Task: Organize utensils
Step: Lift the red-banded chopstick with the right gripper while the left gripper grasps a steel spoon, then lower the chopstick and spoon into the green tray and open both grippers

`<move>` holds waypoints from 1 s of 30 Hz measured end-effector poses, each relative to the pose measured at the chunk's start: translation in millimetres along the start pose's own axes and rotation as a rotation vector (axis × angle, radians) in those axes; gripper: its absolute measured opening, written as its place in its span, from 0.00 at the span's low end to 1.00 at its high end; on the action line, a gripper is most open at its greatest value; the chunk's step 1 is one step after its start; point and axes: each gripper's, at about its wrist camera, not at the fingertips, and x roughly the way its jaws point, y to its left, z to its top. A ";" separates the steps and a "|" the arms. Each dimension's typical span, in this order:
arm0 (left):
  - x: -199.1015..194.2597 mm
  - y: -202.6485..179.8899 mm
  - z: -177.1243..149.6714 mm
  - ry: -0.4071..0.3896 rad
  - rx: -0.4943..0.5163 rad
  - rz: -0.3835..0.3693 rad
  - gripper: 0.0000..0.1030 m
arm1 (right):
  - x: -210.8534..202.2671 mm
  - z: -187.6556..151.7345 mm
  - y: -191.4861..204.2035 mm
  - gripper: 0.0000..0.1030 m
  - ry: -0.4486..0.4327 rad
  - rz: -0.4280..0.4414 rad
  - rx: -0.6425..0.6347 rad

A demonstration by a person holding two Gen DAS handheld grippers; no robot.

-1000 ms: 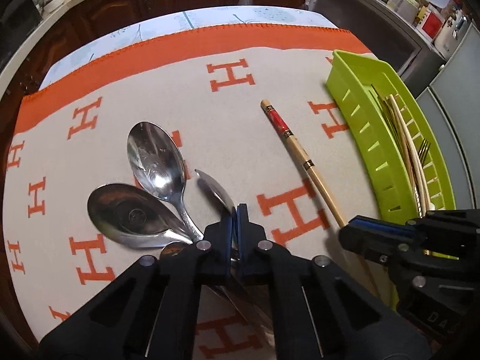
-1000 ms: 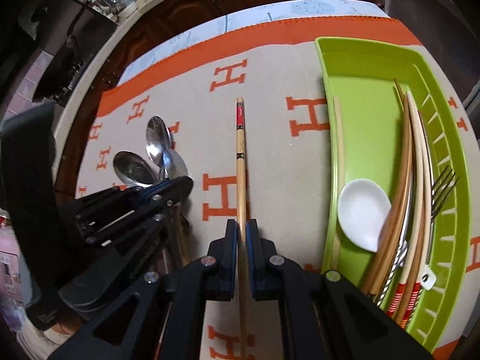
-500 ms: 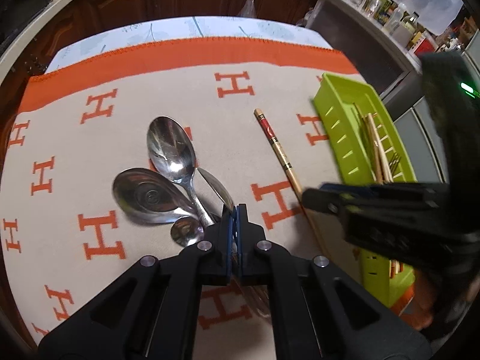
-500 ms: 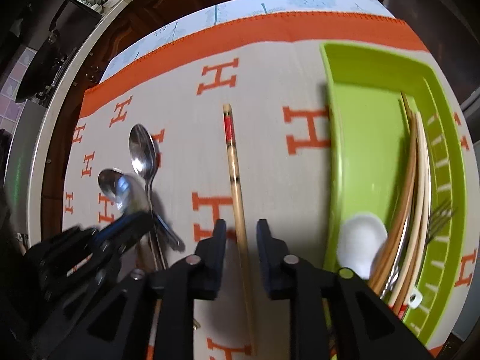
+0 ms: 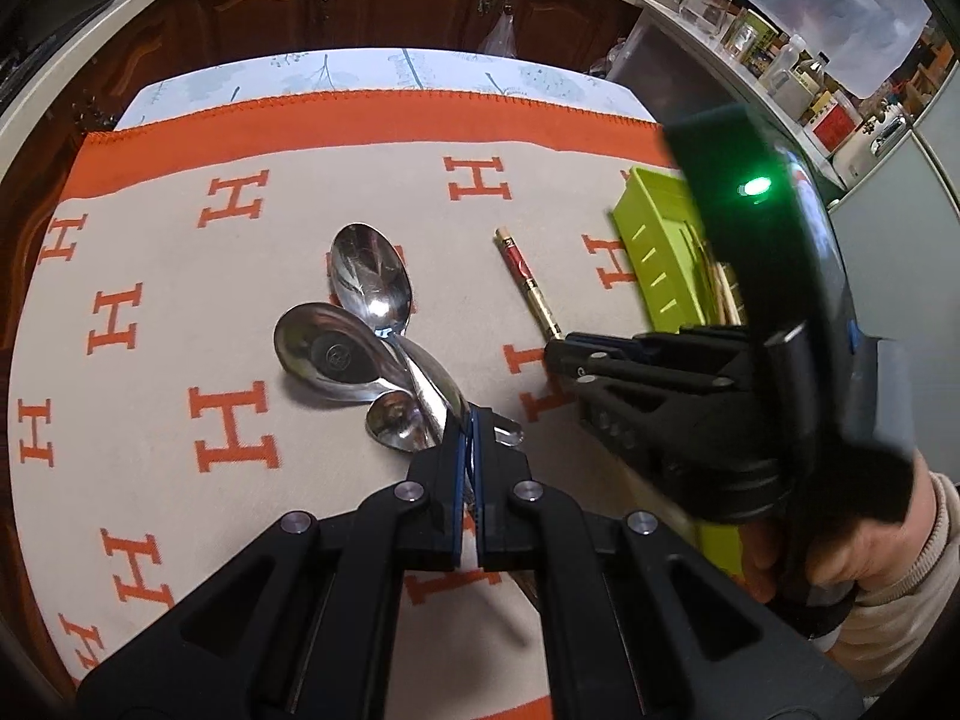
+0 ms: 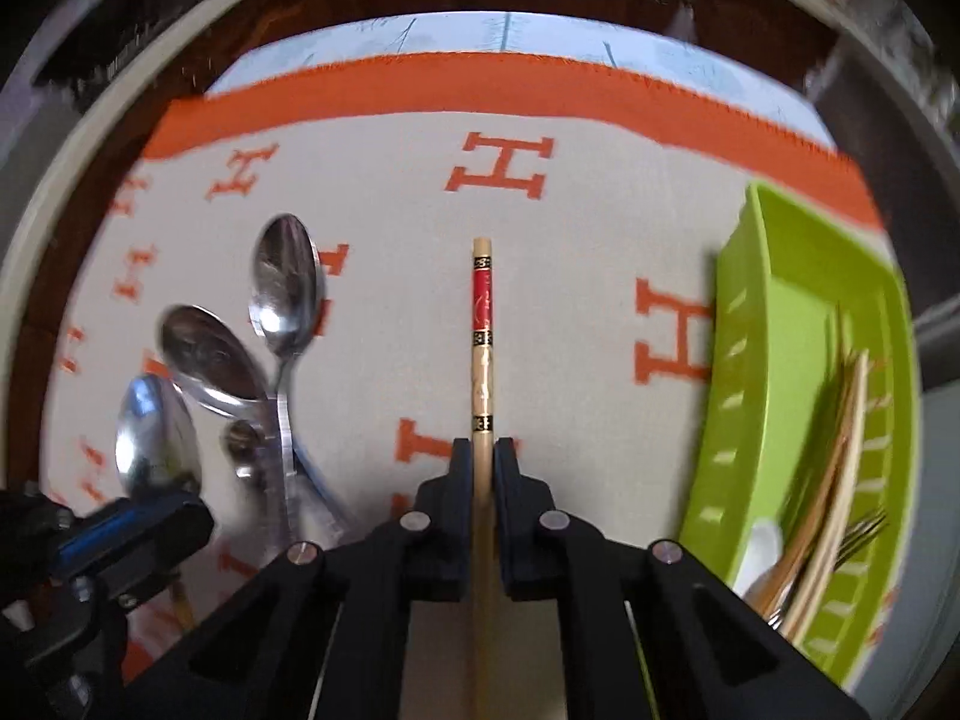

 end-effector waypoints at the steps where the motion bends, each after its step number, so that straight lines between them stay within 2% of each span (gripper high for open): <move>1: -3.2 -2.0 -1.0 -0.002 0.007 0.000 0.00 | -3.5 -2.0 -4.1 0.06 -0.006 0.028 0.022; 4: -12.0 -7.9 -4.3 -0.005 0.022 0.000 0.00 | -36.4 -9.8 -20.9 0.06 -0.061 0.135 0.092; 7: -19.3 -17.9 -5.8 -0.011 0.040 -0.005 0.00 | -71.8 -18.2 -33.7 0.06 -0.130 0.167 0.121; 9: -22.0 -26.3 -3.9 -0.015 0.055 -0.011 0.00 | -98.7 -26.6 -47.8 0.06 -0.178 0.147 0.127; 15: -25.4 -62.7 10.0 -0.019 0.102 -0.025 0.00 | -135.3 -32.1 -93.1 0.06 -0.254 0.059 0.189; 19: -29.5 -94.8 22.5 -0.020 0.145 -0.033 0.00 | -141.3 -29.5 -119.2 0.06 -0.241 -0.014 0.198; 23: -24.0 -126.5 36.9 -0.011 0.175 -0.032 0.00 | -131.0 -23.8 -137.6 0.06 -0.197 -0.044 0.210; 30: 8.1 -159.0 42.6 0.056 0.207 0.002 0.00 | -95.9 -26.7 -162.1 0.07 -0.102 0.004 0.283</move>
